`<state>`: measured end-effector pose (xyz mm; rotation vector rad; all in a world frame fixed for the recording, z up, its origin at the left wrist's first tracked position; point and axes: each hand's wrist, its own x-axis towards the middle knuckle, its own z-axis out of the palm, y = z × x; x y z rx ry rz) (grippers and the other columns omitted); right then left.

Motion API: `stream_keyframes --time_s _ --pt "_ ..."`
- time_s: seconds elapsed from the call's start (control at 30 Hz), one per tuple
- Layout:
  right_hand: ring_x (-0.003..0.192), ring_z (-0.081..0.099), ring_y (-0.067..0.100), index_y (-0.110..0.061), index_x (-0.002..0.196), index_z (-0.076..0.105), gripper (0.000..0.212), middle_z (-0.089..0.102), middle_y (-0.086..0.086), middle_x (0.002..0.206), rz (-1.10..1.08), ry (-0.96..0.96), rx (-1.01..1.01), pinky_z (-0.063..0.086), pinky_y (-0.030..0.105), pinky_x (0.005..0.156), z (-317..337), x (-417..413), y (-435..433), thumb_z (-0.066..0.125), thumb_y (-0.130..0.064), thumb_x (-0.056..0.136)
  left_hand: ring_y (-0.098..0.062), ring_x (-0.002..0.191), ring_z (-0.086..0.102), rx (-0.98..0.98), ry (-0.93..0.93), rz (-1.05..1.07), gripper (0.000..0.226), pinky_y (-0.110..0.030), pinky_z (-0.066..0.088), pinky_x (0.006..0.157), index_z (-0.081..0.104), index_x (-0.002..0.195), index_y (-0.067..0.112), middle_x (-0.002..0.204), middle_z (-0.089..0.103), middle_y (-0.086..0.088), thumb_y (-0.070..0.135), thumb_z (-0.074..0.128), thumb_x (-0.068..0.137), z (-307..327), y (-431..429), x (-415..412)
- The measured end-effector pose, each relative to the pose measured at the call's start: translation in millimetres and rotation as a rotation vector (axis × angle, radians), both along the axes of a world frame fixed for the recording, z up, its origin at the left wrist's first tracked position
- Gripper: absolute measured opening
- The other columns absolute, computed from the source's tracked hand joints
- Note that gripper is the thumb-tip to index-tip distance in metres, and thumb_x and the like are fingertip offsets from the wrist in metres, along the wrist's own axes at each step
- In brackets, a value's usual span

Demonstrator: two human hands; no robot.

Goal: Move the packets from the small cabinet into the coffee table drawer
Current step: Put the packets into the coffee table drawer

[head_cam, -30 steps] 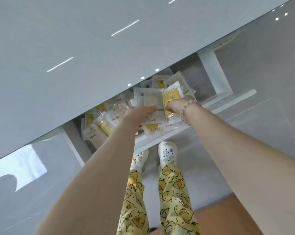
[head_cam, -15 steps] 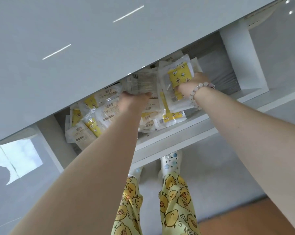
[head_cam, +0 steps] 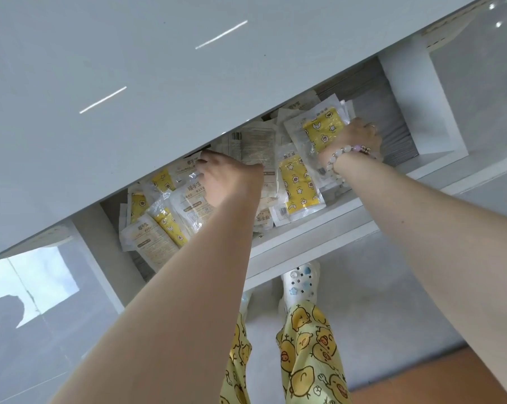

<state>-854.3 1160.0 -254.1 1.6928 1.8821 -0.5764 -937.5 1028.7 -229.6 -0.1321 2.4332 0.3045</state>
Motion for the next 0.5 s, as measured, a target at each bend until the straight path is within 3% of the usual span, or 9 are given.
stream_keyframes --time_s 0.23,0.3,0.4,0.5 --pt "0.136 0.032 0.032 0.004 0.149 0.005 0.075 0.028 0.020 0.149 0.111 -0.130 -0.026 0.034 0.043 0.107 1 -3 -6 0.051 -0.022 0.095 -0.025 0.128 0.037 -0.005 0.034 -0.124 0.073 -0.031 0.038 0.096 0.026 0.137 0.003 0.139 0.034 -0.011 0.028 0.068 0.081 7 1 6" --pt "0.136 0.032 0.033 0.006 0.148 0.009 0.069 0.027 0.020 0.150 0.180 -0.139 -0.076 0.033 0.043 0.106 12 0 -10 0.048 -0.018 0.096 -0.026 0.129 0.035 -0.008 0.024 -0.182 0.072 -0.029 0.037 0.095 0.025 0.137 0.001 0.139 0.033 -0.012 0.025 0.066 0.082 10 -1 9" --pt "0.135 0.033 0.036 0.007 0.141 0.030 0.049 0.033 0.022 0.146 0.315 -0.091 -0.245 0.031 0.041 0.107 31 7 -21 0.042 -0.016 0.100 -0.028 0.126 0.036 -0.055 -0.021 -0.277 0.071 -0.029 0.039 0.091 0.023 0.136 -0.001 0.137 0.031 -0.016 0.018 0.065 0.082 19 -3 11" --pt "0.132 0.035 0.032 0.003 0.142 0.030 0.055 0.034 0.019 0.143 0.359 -0.111 -0.106 0.036 0.042 0.103 53 4 -21 0.050 -0.018 0.094 -0.030 0.125 0.037 -0.106 -0.076 -0.394 0.070 -0.029 0.042 0.090 0.023 0.136 0.000 0.136 0.030 -0.017 0.015 0.064 0.082 36 -4 13"
